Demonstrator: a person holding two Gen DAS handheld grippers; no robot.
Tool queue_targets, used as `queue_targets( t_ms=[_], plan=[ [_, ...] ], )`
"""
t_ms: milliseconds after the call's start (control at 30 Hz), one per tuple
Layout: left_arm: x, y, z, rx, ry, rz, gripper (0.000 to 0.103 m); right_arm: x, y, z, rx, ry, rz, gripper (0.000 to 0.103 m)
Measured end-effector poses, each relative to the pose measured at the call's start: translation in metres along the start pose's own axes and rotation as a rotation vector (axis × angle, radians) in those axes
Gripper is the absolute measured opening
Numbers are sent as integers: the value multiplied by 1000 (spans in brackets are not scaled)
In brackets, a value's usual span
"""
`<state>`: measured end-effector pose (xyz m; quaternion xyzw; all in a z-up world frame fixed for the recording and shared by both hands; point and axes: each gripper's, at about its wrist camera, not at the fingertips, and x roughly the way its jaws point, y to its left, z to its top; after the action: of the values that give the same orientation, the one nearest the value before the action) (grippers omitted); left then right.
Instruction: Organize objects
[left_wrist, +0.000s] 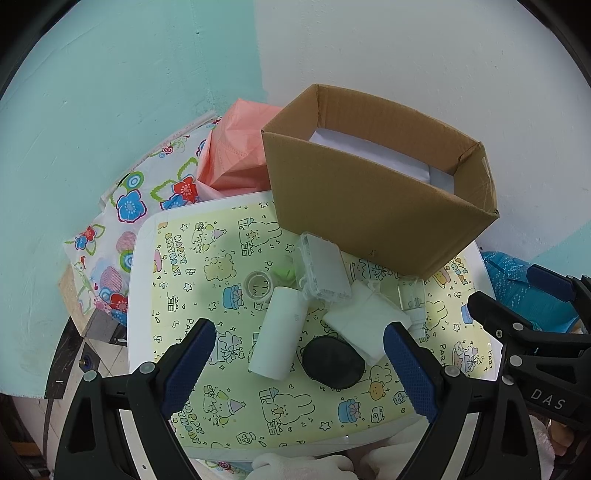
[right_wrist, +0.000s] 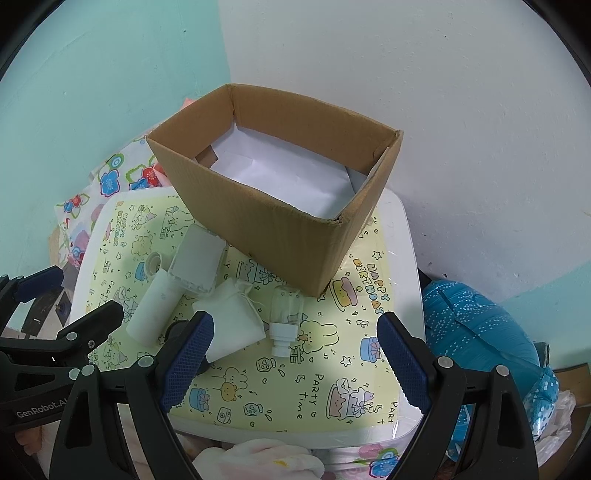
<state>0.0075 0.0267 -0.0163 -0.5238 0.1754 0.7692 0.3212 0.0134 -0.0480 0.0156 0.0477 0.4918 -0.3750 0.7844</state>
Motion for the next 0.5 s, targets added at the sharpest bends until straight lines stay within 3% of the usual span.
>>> queue_targets(
  t_ms=[400, 500],
  plan=[
    [-4, -7, -1, 65, -19, -9, 92, 5, -1, 1, 32, 35, 4, 91],
    [-6, -5, 1, 60, -26, -50, 92, 2, -2, 3, 36, 22, 23, 91]
  ],
)
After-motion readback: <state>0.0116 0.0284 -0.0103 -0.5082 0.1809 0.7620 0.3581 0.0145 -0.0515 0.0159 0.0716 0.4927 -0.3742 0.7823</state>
